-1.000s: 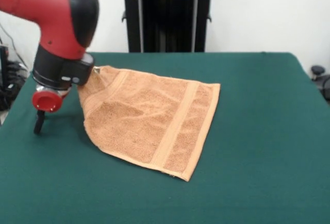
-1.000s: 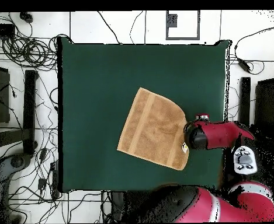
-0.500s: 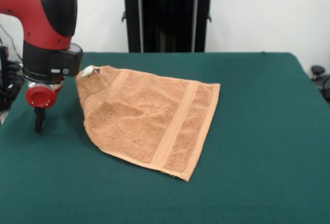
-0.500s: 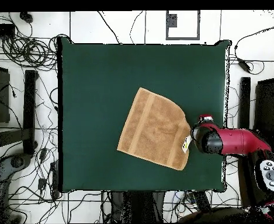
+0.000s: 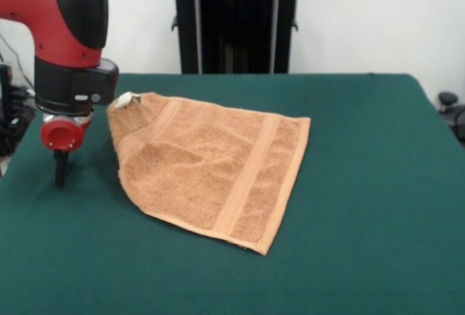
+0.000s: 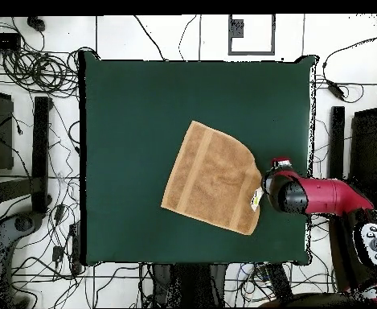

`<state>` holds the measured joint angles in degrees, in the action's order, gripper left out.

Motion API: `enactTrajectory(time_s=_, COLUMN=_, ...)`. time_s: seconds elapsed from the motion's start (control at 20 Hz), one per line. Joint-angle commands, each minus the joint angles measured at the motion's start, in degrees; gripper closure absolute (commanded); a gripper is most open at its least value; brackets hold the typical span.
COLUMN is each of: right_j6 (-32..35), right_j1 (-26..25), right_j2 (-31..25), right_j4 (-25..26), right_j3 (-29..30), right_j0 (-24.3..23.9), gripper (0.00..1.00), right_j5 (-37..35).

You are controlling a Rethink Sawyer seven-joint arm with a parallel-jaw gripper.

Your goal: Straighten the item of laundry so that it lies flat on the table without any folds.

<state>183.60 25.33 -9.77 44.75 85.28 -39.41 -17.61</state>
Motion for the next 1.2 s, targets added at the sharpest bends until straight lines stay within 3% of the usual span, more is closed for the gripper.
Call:
enactTrajectory(time_s=0.05, right_j6=-8.9, right_j1=-6.2, right_j2=-14.7, right_j4=-1.8, right_j3=9.2, right_j0=4.1, gripper=0.00, right_j5=4.5)
enactTrajectory(time_s=0.4, right_j6=-9.1, right_j1=-2.8, right_j2=-12.9, right_j4=-0.8, right_j3=8.9, right_j0=7.0, gripper=0.00, right_j5=2.7)
enactTrajectory(time_s=1.2, right_j6=-7.4, right_j1=-1.9, right_j2=-16.6, right_j4=-5.0, right_j3=10.6, right_j0=5.0, gripper=0.00, right_j5=0.4)
